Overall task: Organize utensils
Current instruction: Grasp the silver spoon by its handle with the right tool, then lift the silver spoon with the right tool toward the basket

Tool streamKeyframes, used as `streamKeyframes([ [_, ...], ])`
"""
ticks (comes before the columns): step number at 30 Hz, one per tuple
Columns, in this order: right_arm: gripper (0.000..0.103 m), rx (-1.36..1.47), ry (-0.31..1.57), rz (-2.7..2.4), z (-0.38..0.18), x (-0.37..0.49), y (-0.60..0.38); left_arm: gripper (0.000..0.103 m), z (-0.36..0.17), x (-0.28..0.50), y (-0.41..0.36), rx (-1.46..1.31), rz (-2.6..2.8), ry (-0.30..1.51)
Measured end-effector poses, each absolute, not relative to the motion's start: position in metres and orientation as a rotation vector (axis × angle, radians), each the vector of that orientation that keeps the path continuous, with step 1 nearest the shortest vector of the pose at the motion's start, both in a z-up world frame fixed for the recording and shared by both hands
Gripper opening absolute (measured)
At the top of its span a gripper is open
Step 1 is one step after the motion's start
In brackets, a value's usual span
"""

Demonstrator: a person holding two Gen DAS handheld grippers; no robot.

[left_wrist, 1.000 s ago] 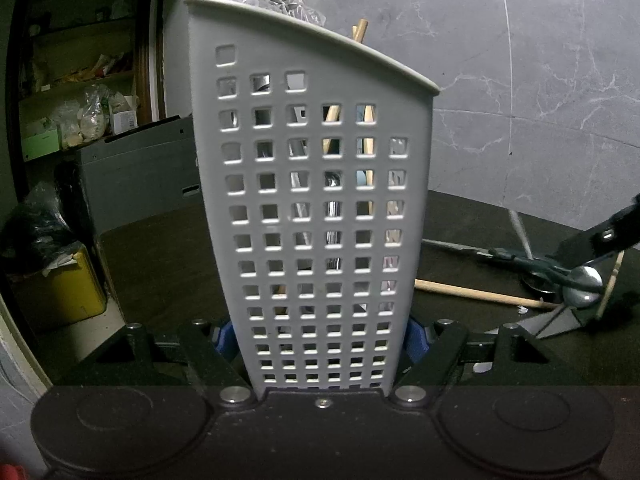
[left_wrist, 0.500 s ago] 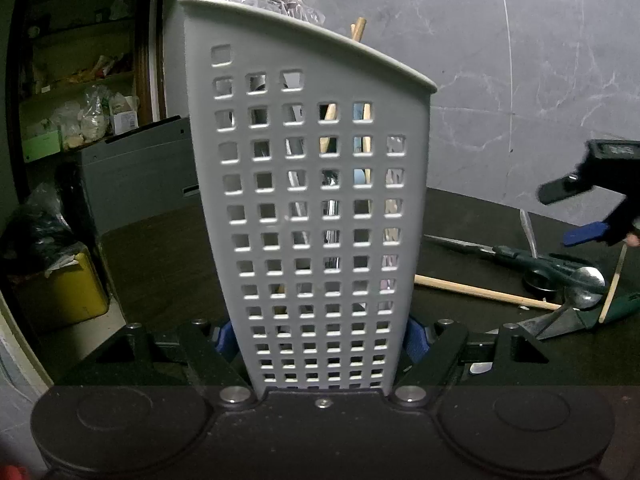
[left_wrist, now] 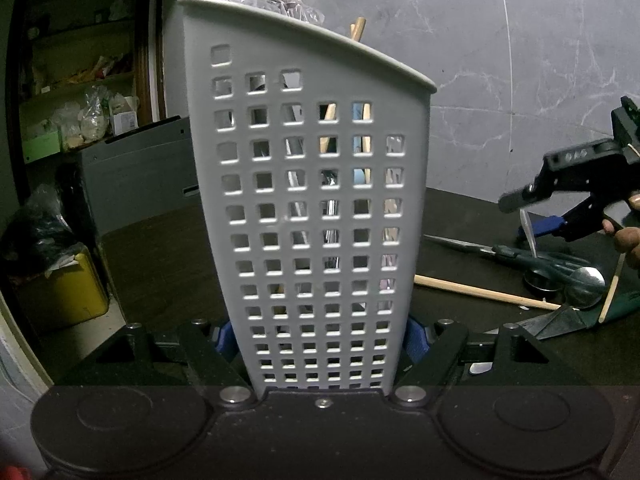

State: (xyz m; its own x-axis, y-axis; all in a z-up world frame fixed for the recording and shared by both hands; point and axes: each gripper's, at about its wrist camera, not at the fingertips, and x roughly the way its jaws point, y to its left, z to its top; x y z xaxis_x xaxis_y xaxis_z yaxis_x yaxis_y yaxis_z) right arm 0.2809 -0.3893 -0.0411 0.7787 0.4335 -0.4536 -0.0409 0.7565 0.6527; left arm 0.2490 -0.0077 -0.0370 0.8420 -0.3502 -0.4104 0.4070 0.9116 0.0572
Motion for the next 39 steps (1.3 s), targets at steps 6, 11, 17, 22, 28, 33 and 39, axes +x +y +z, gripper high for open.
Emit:
streamKeyframes([
  [6, 0.012, 0.711, 0.664, 0.235, -0.051, 0.282, -0.393, 0.078, -0.037, 0.249, -0.008, 0.146, -0.401, 0.405],
  [11, 0.007, 0.688, 0.593, 0.234, -0.043, 0.267, -0.392, 0.078, -0.037, 0.249, -0.006, 0.145, -0.403, 0.406],
  [17, 0.004, 0.488, 0.468, 0.188, -0.015, 0.24, -0.37, 0.078, -0.037, 0.249, -0.006, 0.144, -0.403, 0.406],
  [22, 0.002, 0.256, 0.342, 0.148, 0.016, 0.212, -0.337, 0.079, -0.037, 0.249, -0.006, 0.143, -0.403, 0.405],
  [28, 0.002, 0.013, 0.243, 0.094, 0.036, 0.194, -0.303, 0.079, -0.037, 0.249, -0.006, 0.143, -0.403, 0.405],
  [33, 0.002, -0.045, 0.245, 0.085, 0.037, 0.192, -0.293, 0.079, -0.038, 0.25, -0.005, 0.139, -0.404, 0.404],
  [39, 0.002, -0.092, 0.226, 0.083, 0.042, 0.179, -0.289, 0.079, -0.037, 0.25, -0.003, 0.135, -0.405, 0.404],
])
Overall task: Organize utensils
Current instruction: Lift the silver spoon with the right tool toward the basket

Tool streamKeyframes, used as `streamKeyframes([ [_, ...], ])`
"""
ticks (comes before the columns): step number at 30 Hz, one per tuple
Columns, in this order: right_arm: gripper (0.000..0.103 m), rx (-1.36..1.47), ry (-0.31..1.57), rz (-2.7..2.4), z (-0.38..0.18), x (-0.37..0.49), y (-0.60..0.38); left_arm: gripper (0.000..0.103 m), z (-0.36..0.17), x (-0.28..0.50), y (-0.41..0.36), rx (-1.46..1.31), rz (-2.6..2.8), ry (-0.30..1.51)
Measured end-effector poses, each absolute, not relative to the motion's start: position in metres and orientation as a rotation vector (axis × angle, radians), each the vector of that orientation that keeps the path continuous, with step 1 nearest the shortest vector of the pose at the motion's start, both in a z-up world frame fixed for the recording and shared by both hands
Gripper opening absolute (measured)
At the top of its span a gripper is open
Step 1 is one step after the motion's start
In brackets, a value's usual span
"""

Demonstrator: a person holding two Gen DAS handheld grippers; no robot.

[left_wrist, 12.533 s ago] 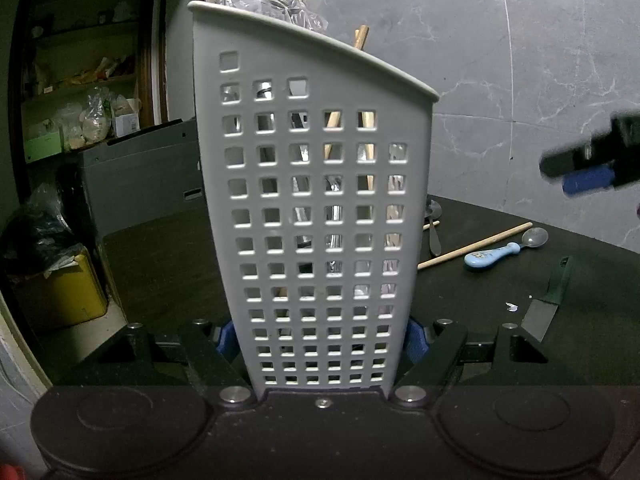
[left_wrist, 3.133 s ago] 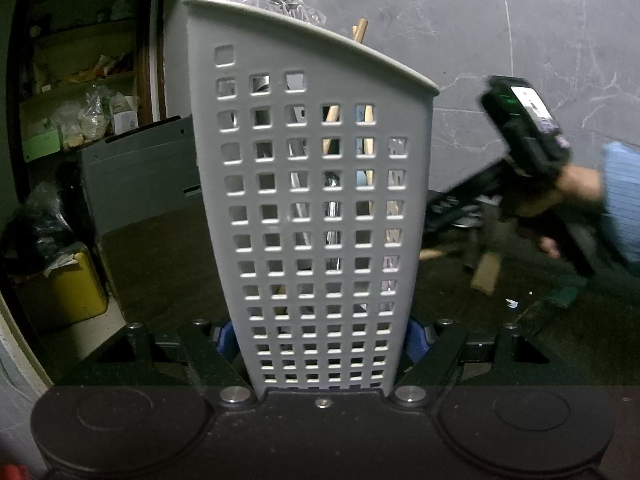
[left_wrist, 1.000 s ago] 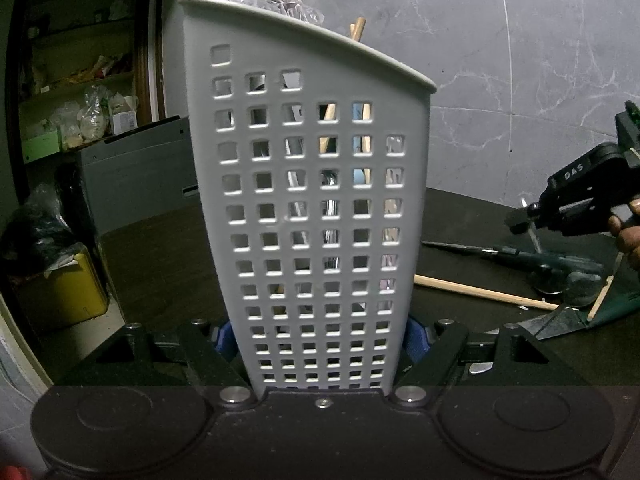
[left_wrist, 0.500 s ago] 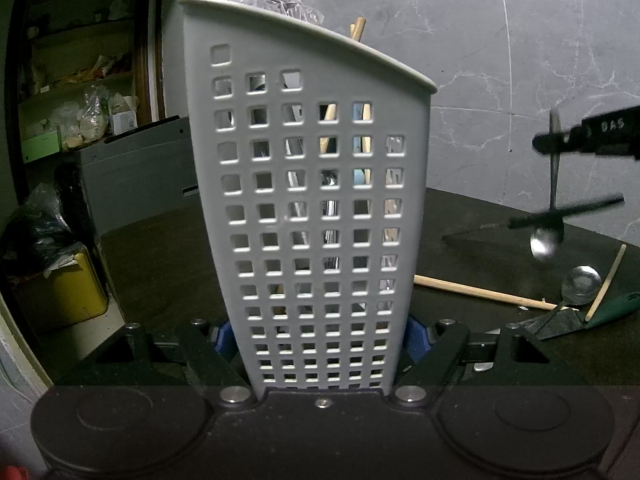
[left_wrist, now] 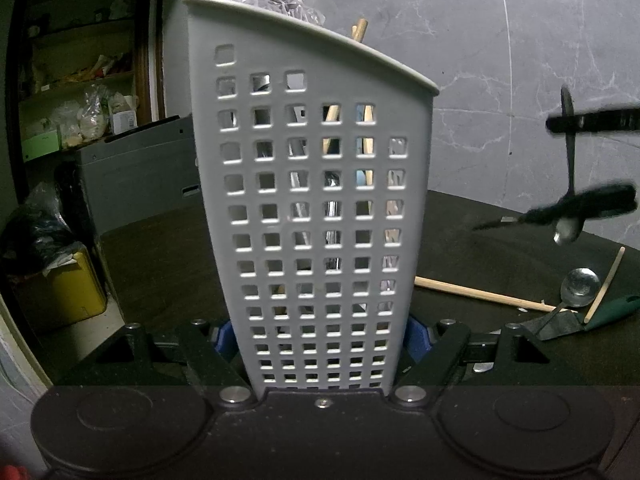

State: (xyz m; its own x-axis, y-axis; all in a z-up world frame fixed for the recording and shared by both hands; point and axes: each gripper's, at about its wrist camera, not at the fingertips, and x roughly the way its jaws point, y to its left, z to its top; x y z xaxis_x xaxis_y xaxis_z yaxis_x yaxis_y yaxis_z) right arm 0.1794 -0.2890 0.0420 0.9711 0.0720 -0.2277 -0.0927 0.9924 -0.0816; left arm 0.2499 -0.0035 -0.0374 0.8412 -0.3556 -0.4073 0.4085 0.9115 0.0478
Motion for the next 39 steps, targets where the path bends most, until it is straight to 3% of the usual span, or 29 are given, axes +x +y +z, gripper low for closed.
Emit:
streamKeyframes([
  [7, 0.002, -0.125, 0.139, 0.098, 0.063, 0.181, -0.282, 0.079, -0.037, 0.251, -0.004, 0.139, -0.405, 0.408],
  [10, 0.001, -0.194, 0.197, 0.094, 0.06, 0.198, -0.276, 0.079, -0.037, 0.251, -0.005, 0.14, -0.404, 0.406],
  [14, 0.002, -0.044, 0.359, 0.101, 0.054, 0.227, -0.294, 0.08, -0.037, 0.25, -0.006, 0.142, -0.406, 0.406],
  [24, 0.003, 0.104, 0.337, 0.118, 0.055, 0.213, -0.319, 0.08, -0.037, 0.251, -0.005, 0.143, -0.41, 0.408],
  [39, 0.003, 0.053, 0.275, 0.17, 0.046, 0.196, -0.309, 0.08, -0.037, 0.251, -0.005, 0.138, -0.409, 0.407],
])
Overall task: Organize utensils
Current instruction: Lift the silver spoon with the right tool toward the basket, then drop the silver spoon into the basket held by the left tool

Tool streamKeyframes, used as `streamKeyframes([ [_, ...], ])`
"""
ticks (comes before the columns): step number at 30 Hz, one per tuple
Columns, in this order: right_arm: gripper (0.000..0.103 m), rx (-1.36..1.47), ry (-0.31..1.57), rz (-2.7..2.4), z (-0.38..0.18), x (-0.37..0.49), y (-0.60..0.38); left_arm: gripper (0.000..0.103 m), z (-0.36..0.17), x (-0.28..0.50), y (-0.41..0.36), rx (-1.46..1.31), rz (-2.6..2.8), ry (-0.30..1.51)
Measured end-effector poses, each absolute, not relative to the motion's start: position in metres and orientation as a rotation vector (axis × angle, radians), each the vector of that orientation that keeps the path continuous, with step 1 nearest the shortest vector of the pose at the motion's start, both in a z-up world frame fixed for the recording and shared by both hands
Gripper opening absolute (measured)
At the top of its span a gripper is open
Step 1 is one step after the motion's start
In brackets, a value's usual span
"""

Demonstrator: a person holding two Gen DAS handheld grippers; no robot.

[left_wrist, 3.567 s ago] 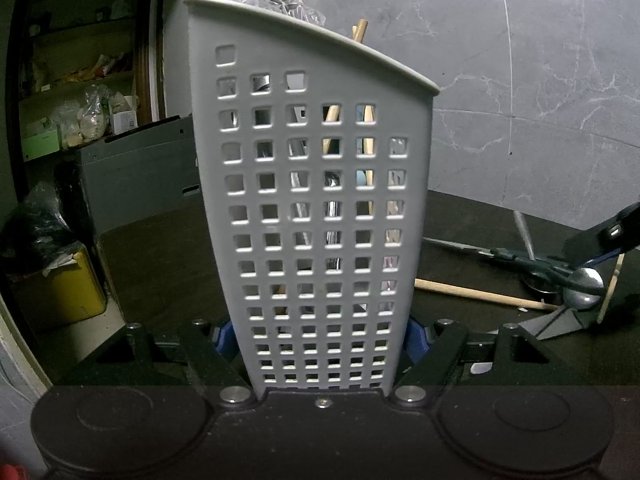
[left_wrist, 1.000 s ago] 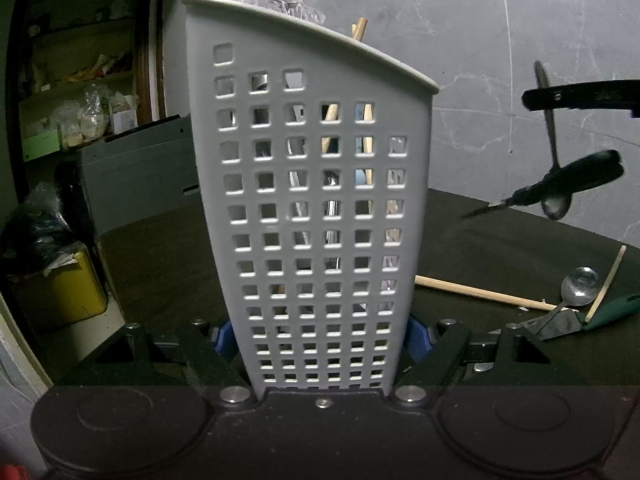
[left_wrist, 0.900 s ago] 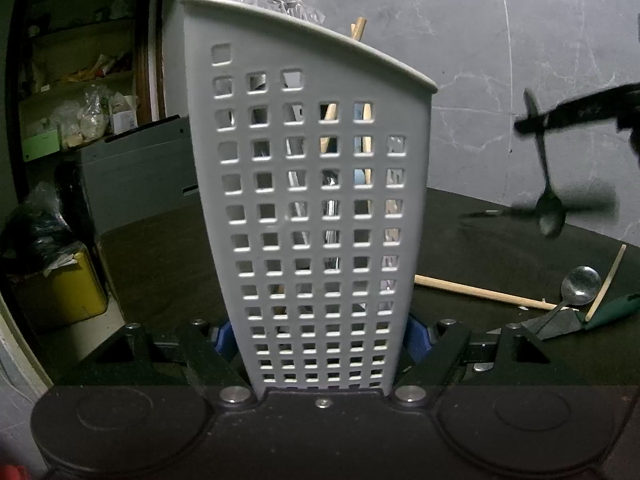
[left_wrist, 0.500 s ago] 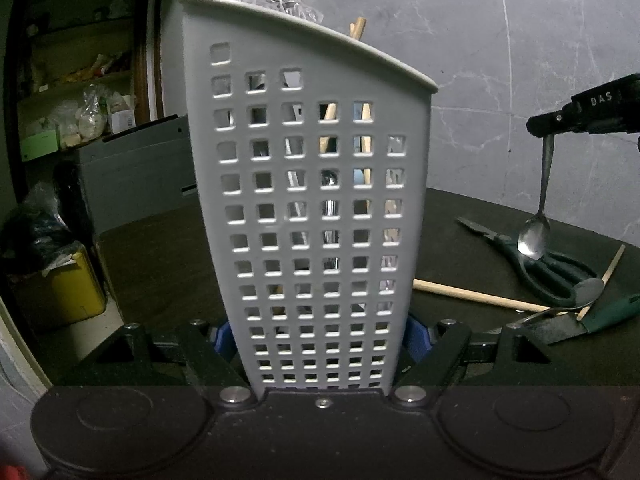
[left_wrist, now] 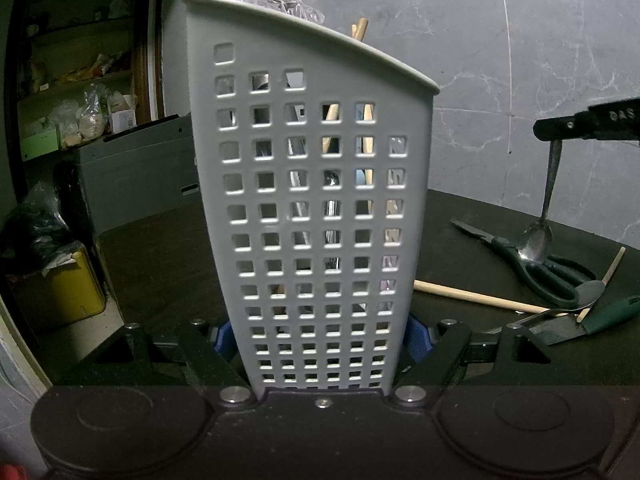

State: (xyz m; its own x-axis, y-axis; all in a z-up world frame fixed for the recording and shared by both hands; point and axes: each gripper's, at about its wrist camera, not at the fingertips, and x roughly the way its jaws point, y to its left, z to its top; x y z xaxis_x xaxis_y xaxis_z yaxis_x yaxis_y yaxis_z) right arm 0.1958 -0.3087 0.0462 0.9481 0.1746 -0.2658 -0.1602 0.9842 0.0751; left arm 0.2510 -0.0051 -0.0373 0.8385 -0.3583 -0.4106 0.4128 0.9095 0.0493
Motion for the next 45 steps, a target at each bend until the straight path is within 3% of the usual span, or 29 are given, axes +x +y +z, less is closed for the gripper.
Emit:
streamKeyframes([
  [8, 0.006, -0.008, 0.286, 0.215, 0.032, 0.177, -0.296, 0.08, -0.038, 0.251, -0.005, 0.14, -0.408, 0.407],
  [14, 0.002, -0.028, 0.287, 0.181, 0.032, 0.18, -0.292, 0.08, -0.038, 0.251, -0.006, 0.141, -0.408, 0.407],
  [32, 0.002, -0.117, -0.062, 0.552, 0.149, 0.17, -0.196, 0.08, -0.038, 0.251, -0.007, 0.142, -0.403, 0.406],
  [45, 0.002, -0.133, 0.077, 0.626, 0.124, 0.2, -0.156, 0.079, -0.037, 0.25, -0.007, 0.139, -0.406, 0.405],
])
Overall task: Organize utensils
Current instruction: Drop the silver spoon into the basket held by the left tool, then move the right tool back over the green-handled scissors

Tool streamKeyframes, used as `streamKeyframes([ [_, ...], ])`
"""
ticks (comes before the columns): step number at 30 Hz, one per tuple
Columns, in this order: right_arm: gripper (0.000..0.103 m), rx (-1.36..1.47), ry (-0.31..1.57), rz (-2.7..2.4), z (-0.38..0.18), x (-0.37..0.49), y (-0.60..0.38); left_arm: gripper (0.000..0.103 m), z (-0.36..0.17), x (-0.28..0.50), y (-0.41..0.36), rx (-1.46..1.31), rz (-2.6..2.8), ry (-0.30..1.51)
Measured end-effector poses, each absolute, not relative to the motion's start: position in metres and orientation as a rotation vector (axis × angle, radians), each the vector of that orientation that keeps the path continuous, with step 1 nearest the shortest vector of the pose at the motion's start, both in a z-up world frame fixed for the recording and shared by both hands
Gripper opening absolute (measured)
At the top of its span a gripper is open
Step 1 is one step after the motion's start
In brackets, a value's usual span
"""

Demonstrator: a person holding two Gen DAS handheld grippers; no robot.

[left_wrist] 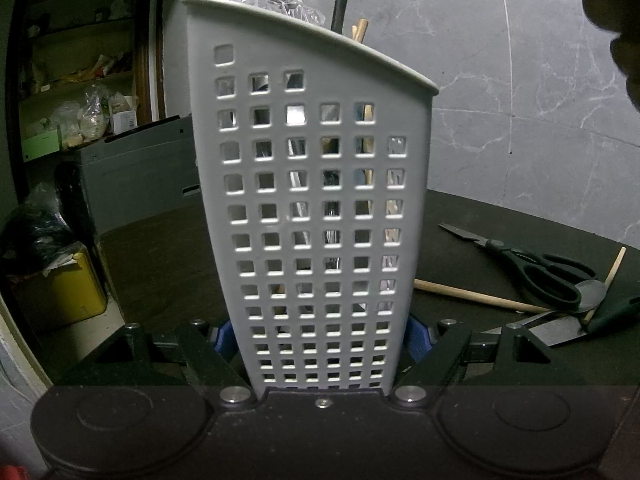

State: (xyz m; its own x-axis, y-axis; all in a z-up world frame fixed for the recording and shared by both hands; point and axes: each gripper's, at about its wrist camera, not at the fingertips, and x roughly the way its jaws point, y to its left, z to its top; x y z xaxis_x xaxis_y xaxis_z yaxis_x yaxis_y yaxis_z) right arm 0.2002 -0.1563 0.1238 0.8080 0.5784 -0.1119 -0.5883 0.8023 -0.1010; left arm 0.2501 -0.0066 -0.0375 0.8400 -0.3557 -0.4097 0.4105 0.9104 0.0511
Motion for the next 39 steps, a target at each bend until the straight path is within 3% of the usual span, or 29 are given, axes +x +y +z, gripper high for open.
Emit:
streamKeyframes([
  [15, 0.005, -0.157, 0.246, 0.693, 0.084, 0.225, -0.137, 0.079, -0.037, 0.25, -0.007, 0.14, -0.405, 0.406],
  [17, 0.025, -0.15, 0.263, 0.698, 0.079, 0.228, -0.137, 0.079, -0.037, 0.25, -0.007, 0.139, -0.406, 0.406],
  [18, 0.045, -0.132, 0.27, 0.703, 0.078, 0.23, -0.141, 0.079, -0.037, 0.25, -0.007, 0.138, -0.407, 0.406],
  [19, 0.056, -0.11, 0.268, 0.706, 0.079, 0.23, -0.145, 0.079, -0.037, 0.251, -0.007, 0.137, -0.408, 0.406],
  [21, 0.063, -0.078, 0.251, 0.719, 0.082, 0.228, -0.154, 0.079, -0.037, 0.251, -0.007, 0.138, -0.408, 0.406],
  [25, 0.09, -0.054, 0.193, 0.697, 0.093, 0.22, -0.173, 0.079, -0.037, 0.251, -0.006, 0.138, -0.408, 0.406],
  [30, 0.103, -0.041, 0.158, 0.6, 0.1, 0.202, -0.208, 0.079, -0.037, 0.251, -0.006, 0.137, -0.408, 0.406],
  [39, 0.103, -0.008, 0.33, 0.409, 0.061, 0.171, -0.266, 0.079, -0.037, 0.251, -0.005, 0.133, -0.41, 0.406],
])
